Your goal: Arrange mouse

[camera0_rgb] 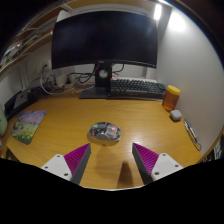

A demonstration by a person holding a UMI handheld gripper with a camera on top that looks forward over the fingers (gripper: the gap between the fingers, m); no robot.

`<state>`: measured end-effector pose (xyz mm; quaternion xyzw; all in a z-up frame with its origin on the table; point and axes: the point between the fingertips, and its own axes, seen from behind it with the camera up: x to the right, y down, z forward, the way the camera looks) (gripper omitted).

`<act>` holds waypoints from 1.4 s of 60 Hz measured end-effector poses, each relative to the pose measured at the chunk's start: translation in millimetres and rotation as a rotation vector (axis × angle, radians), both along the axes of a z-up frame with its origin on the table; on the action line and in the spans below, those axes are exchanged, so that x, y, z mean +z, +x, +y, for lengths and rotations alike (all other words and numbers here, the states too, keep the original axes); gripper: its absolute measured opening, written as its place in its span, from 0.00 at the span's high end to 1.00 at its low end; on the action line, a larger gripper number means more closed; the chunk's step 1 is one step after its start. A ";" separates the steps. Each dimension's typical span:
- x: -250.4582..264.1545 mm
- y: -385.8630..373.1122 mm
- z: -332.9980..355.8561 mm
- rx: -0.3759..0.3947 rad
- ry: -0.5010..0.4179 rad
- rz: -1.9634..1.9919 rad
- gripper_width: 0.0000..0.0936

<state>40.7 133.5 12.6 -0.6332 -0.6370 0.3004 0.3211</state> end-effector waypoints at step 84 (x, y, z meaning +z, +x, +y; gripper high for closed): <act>98.4 -112.0 -133.8 0.117 -0.082 -0.002 0.55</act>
